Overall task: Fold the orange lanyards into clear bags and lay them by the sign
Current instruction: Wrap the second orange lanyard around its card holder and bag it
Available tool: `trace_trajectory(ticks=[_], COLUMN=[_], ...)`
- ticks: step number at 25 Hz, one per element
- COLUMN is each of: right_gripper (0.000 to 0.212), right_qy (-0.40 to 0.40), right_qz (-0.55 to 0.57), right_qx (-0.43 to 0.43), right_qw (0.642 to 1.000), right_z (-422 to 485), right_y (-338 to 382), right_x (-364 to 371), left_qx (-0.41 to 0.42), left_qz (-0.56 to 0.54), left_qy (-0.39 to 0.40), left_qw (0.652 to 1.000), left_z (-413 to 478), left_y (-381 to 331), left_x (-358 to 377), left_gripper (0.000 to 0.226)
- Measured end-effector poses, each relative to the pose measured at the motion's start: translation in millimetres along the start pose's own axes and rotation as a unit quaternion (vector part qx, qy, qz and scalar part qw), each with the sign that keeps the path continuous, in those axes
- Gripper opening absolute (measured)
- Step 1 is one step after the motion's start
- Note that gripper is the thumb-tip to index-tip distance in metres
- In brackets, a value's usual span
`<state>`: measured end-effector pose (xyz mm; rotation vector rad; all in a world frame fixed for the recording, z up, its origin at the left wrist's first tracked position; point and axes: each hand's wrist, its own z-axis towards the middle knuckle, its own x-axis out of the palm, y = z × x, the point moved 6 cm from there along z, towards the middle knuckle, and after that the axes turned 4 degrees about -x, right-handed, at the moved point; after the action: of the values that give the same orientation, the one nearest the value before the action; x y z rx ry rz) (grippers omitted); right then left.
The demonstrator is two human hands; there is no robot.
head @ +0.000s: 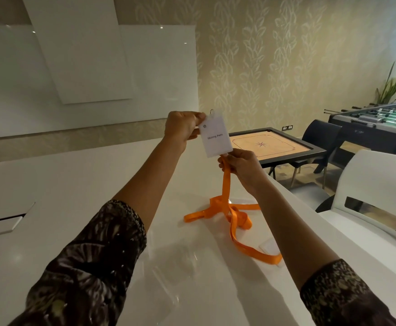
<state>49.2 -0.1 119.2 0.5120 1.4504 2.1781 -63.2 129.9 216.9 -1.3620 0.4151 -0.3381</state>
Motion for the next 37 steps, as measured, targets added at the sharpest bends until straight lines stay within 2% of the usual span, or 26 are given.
trace_trajectory(ticks=[4,7,9,14,16,19,22,27,30,33,37], right_gripper=[0.019,0.019,0.018,0.019,0.02,0.021,0.02,0.015,0.016,0.022,0.019], right_qy=[-0.031,-0.064,-0.065,-0.039,-0.023,-0.012,-0.003,-0.05,-0.041,-0.011,-0.014], right_qz=[-0.072,-0.1,-0.134,-0.165,-0.171,-0.18,-0.204,-0.145,-0.151,-0.233,-0.419], right_qx=[-0.023,-0.008,0.012,0.075,0.093,0.094,0.093,0.149,0.126,0.082,-0.034], right_qw=[0.997,0.993,0.989,0.983,0.981,0.979,0.975,0.977,0.98,0.969,0.907], right_z=[-11,-17,-19,-35,-40,-40,-31,-18,-11,-4,3], right_y=[4,-4,-10,-32,-39,-36,-26,-16,-11,-5,11], right_x=[14,10,10,20,22,23,23,17,16,19,24], left_qx=[-0.078,-0.097,-0.104,-0.124,-0.098,-0.015,0.048,0.125,0.144,0.15,0.149], left_qz=[-0.073,-0.073,-0.087,-0.095,-0.045,0.03,0.121,0.223,0.253,0.269,0.295], left_qy=[-0.039,-0.06,-0.076,-0.112,-0.143,-0.176,-0.195,-0.165,-0.147,-0.127,-0.102], left_qw=[0.994,0.991,0.988,0.981,0.984,0.984,0.972,0.953,0.945,0.943,0.938], left_z=[4,6,4,9,10,1,-10,-29,-36,-39,-41], left_y=[26,40,48,65,68,67,61,72,80,85,91], left_x=[1,2,1,-7,-14,-17,-15,-4,-1,0,-2], left_gripper=[0.008,0.011,0.002,0.013,0.013,0.011,0.014,0.02,0.025,0.024,0.026])
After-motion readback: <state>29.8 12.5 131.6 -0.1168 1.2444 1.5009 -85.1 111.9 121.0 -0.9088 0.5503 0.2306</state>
